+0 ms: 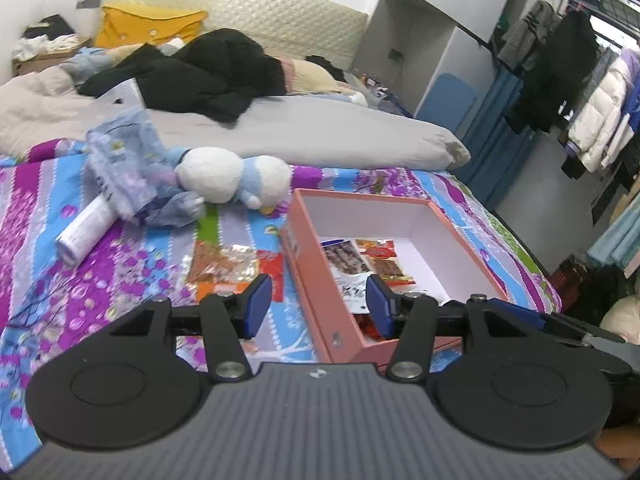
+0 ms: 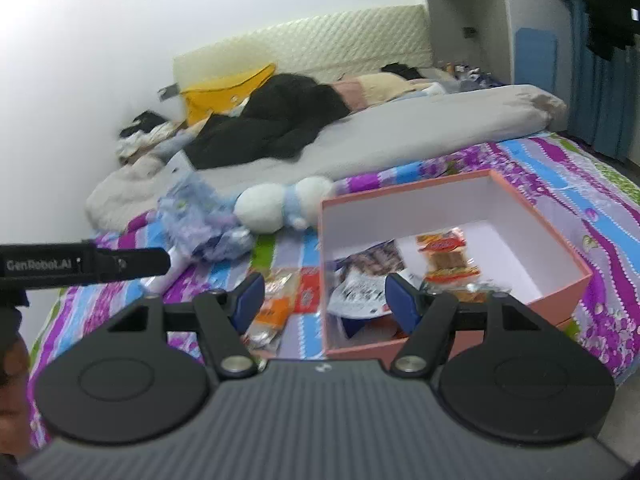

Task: Organize snacks
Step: 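Withdraw both tools from the box back toward the remaining snacks, then reach the left tool to the orange-label seasoning bag while the right tool reaches the clear red-label bag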

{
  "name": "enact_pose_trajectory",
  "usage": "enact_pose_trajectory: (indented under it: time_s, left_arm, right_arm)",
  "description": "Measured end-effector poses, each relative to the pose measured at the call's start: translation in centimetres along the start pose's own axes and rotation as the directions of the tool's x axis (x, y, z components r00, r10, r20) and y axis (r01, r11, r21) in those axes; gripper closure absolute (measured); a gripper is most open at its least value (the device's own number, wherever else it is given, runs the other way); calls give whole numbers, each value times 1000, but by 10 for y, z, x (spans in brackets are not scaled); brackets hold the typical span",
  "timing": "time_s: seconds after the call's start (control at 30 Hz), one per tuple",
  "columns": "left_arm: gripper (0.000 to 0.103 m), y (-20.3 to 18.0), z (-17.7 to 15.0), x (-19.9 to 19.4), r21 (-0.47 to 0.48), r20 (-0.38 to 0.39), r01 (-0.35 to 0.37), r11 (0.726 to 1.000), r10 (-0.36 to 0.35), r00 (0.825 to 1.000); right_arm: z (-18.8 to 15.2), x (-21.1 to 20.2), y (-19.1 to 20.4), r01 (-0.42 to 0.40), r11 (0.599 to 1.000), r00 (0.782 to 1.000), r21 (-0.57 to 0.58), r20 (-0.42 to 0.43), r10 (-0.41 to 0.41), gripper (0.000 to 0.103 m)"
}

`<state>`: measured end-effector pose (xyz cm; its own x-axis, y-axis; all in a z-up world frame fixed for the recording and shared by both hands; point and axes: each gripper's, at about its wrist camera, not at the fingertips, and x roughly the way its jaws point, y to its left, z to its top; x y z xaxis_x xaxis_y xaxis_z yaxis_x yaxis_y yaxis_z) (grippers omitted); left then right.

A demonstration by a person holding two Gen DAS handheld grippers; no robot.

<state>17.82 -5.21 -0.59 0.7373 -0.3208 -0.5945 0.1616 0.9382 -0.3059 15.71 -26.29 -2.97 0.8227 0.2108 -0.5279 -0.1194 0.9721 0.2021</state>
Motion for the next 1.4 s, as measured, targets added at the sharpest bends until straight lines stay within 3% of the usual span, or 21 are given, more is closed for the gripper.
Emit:
enact_pose_trajectory:
  time_s: [0.3,0.37,0.7,0.93,1.13,1.3,1.33,1.4]
  left_arm:
    - [45,32,-36,-13,-47,-24,-43,998,42,999]
    - [39,37,-41,-13,-56,-29,-47,997,45,999]
    - [28,66,-63,4,-82,-79,-78,994,72,994]
    - [11,83,-61,48,-102,-122,-73,992,61,991]
    - [11,98,-58,104,-103,-172,-65,993,46,984]
    - [11,114,-58,156,-92,-196,-24,995,6,981]
    - [11,118,-57,164,-94,-198,-18,995,-1,980]
    - [11,125,-57,184,-97,-208,-6,995,-14,978]
  right_arm:
    - [-19,3,32,-65,996,997,-65,-40,63,34]
    - [-21,3,37,-72,994,996,-80,-52,68,34]
    - [-29,23,45,-92,991,989,-100,-126,79,34]
    - [-14,58,43,-133,978,976,-160,-193,102,34]
    - [9,112,45,-176,953,958,-245,-264,109,34]
    - [25,169,52,-217,932,936,-292,-332,114,23]
    - [28,181,54,-221,927,933,-302,-342,111,15]
    - [32,205,60,-237,914,924,-330,-367,107,14]
